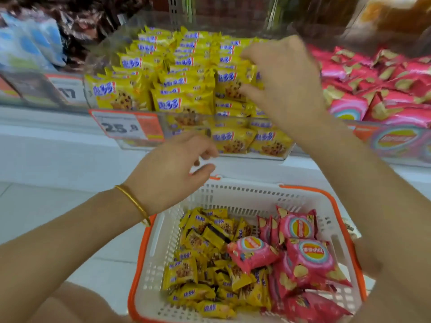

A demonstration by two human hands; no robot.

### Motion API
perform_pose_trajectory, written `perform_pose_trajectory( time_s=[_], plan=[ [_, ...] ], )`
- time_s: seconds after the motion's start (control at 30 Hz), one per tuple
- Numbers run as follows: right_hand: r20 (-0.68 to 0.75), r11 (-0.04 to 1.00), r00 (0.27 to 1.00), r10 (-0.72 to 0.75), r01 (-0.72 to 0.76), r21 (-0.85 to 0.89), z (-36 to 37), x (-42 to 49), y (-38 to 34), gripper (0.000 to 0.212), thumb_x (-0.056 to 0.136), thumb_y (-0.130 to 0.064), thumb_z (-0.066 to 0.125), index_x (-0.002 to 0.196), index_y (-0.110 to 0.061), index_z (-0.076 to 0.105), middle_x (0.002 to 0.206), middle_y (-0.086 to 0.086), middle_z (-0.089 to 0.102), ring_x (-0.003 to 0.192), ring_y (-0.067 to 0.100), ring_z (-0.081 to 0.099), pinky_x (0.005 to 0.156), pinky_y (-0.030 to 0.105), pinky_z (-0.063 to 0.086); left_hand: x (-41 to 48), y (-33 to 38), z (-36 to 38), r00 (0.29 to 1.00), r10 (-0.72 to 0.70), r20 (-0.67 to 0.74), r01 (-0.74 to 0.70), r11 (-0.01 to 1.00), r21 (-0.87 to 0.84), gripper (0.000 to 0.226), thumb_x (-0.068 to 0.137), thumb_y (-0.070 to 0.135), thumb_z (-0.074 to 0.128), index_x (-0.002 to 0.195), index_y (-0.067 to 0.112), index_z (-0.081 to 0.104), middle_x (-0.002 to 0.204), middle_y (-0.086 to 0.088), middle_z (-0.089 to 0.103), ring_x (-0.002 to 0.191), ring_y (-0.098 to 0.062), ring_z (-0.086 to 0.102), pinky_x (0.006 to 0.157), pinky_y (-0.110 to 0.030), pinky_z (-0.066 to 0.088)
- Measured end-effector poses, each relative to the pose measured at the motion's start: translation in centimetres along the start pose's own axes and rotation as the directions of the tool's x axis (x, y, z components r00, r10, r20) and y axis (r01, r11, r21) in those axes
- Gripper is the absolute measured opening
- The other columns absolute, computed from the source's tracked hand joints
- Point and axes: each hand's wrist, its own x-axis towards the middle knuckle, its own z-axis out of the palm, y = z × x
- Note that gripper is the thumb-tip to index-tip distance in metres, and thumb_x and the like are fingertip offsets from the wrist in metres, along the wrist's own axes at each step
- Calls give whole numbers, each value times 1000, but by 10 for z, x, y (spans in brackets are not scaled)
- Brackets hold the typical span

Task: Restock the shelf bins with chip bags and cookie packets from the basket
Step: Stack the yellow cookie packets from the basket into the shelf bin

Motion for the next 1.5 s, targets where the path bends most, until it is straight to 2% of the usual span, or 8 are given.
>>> perform_pose_trajectory(
  time_s=[0.13,0.27,0.47,0.67,0.93,1.03,1.3,1.5],
  plan=[
    [81,808,989,122,-146,571,21,-96,-39,19,83,-17,58,101,-19,62,87,-4,63,81,17,60,75,35,47,-38,-16,18,888,-239,392,143,955,259,22,93,33,50,115,28,54,107,11,52,95,-7,53,83,-29,46],
    [785,865,589,-194,-275,420,146,-176,-98,19,94,-28,53,104,-12,56,100,5,61,94,23,59,72,38,49,-59,-31,29,758,-365,540,176,912,371,25,95,35,47,118,30,53,116,9,53,104,-10,52,88,-30,45],
    [927,977,332,-174,-58,204,243,-251,-165,55,98,-41,45,138,-5,37,142,17,38,131,39,32,100,46,39,-63,-45,39,723,-408,557,238,904,354,28,95,33,47,121,27,52,119,5,53,109,-14,51,93,-32,43],
    [922,912,365,-133,-319,258,235,-244,-158,33,85,-19,68,113,-8,53,131,13,38,110,30,47,82,34,43,-54,-47,44,665,-416,620,247,906,343,28,96,34,45,122,24,51,121,3,53,107,-15,51,94,-34,44],
    [771,324,636,-45,-720,613,120,-161,-57,24,76,-11,77,91,-21,61,94,-6,57,82,4,54,71,16,44,-21,-23,47,625,-395,674,320,917,241,56,93,43,52,138,16,37,136,-5,46,118,-20,50,92,-28,40],
    [725,142,688,17,-719,680,84,-149,-29,28,75,-1,75,90,-20,60,90,-7,60,72,-2,58,66,19,46,0,-8,40,718,-330,614,299,941,156,44,89,40,59,123,14,50,101,3,53,91,-15,51,70,-21,37],
    [565,382,819,104,-557,737,6,-115,6,29,77,-15,76,101,-26,63,91,-7,67,78,-5,61,70,14,45,41,31,3,930,-146,337,252,921,-296,31,78,29,75,102,15,61,89,-13,66,84,-30,64,79,-46,52],
    [224,602,911,346,-399,692,-31,-66,24,23,78,-20,75,98,-25,64,93,4,66,78,11,57,73,27,47,59,33,-19,957,-141,-254,91,976,-200,17,85,14,64,101,16,61,91,8,56,76,-2,53,64,-1,37]
  ],
)
